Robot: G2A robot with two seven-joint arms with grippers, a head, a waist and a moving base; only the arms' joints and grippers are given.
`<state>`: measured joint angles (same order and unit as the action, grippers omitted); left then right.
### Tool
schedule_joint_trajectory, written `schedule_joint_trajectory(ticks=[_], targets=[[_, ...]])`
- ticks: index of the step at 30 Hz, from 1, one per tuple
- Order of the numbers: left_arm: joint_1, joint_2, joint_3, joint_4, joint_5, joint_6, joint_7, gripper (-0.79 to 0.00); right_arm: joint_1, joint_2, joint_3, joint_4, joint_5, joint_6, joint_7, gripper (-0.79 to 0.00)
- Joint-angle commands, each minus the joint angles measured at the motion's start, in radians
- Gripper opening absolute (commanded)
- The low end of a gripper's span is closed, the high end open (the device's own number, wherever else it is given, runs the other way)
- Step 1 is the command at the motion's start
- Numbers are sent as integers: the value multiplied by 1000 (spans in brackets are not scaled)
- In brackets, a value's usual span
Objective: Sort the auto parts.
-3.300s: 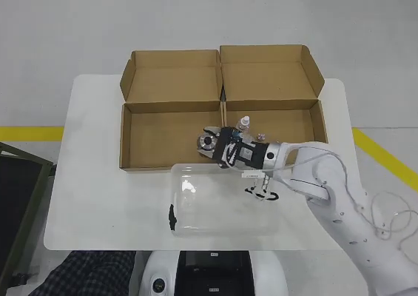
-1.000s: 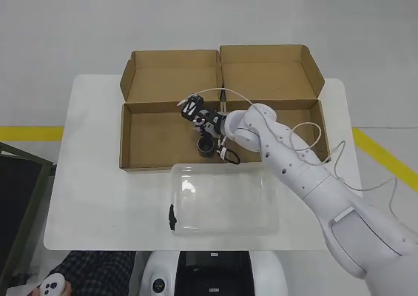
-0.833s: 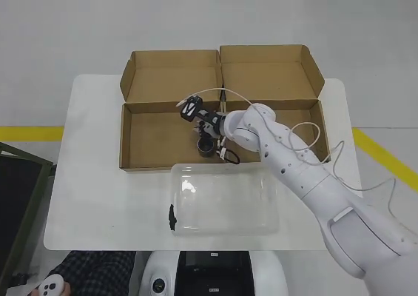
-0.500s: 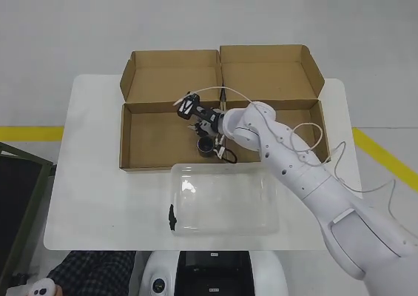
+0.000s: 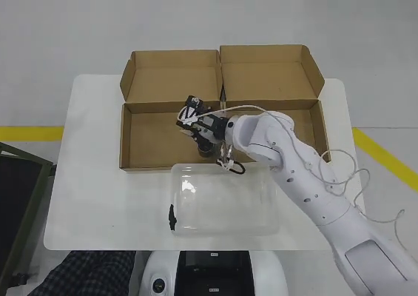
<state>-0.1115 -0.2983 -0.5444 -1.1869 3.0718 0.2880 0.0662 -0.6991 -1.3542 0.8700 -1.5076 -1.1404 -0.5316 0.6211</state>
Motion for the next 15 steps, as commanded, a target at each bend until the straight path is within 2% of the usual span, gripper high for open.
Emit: schedule_joint_trajectory(ticks=[1,3,7,8,13,15], targets=[[0,0,0,0,0,0,0,0,-53,16,46,-75,-6,-24,-11,-406],[0,0,0,0,0,0,0,0,-110,32,94,-148,-25,-44,-28,-394],[0,0,0,0,0,0,0,0,-218,60,184,-256,-45,-82,-52,-265],[0,0,0,0,0,0,0,0,-244,66,207,-278,-46,-92,-61,-188],[0,0,0,0,0,0,0,0,-352,92,316,-350,-49,-140,-126,0],[0,0,0,0,0,0,0,0,-397,102,362,-367,-54,-156,-164,0]])
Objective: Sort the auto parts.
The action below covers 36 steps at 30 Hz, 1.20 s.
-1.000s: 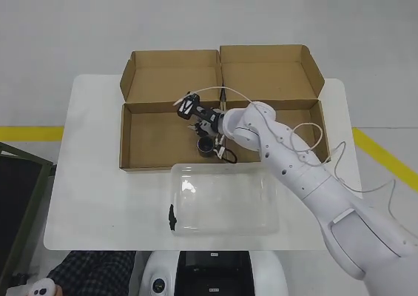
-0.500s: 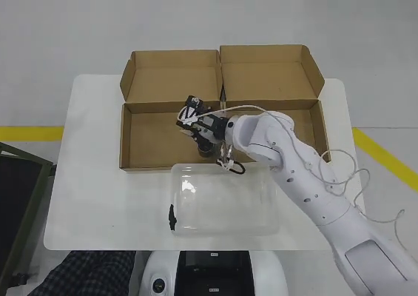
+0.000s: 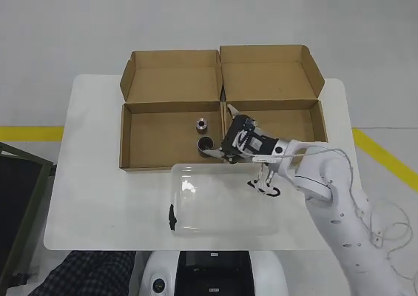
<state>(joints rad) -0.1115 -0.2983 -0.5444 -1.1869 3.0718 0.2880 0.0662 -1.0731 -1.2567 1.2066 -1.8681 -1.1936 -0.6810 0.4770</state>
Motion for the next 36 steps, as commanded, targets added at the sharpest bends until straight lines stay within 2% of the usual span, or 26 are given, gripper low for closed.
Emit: schedule_joint_trajectory(ticks=[1,11,17,30,36], targets=[[0,0,0,0,0,0,0,0,-44,9,48,-12,1,-14,-39,0],[0,0,0,0,0,0,0,0,-226,45,265,-34,-38,-69,-238,0],[0,0,0,0,0,0,0,0,-315,60,363,-9,-89,-101,-403,0],[0,0,0,0,0,0,0,0,-498,79,534,58,-189,-39,-763,0],[0,0,0,0,0,0,0,0,-558,85,581,88,-209,-23,-855,0]])
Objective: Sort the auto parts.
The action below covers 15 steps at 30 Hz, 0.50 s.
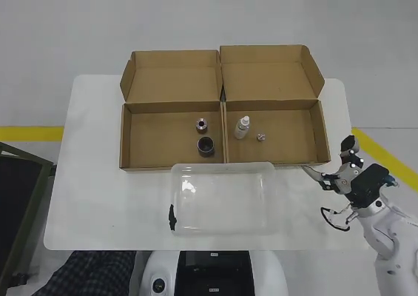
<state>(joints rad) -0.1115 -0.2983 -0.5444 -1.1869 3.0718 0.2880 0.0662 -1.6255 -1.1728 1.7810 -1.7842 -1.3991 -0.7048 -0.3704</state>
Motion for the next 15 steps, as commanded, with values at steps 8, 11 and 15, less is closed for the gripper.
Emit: schedule_joint_trajectory(ticks=[8,11,15], targets=[[0,0,0,0,0,0,0,0,-54,9,47,49,-43,11,-104,0],[0,0,0,0,0,0,0,0,-63,12,56,63,-51,15,-120,0],[0,0,0,0,0,0,0,0,-69,15,60,70,-53,12,-127,0]])
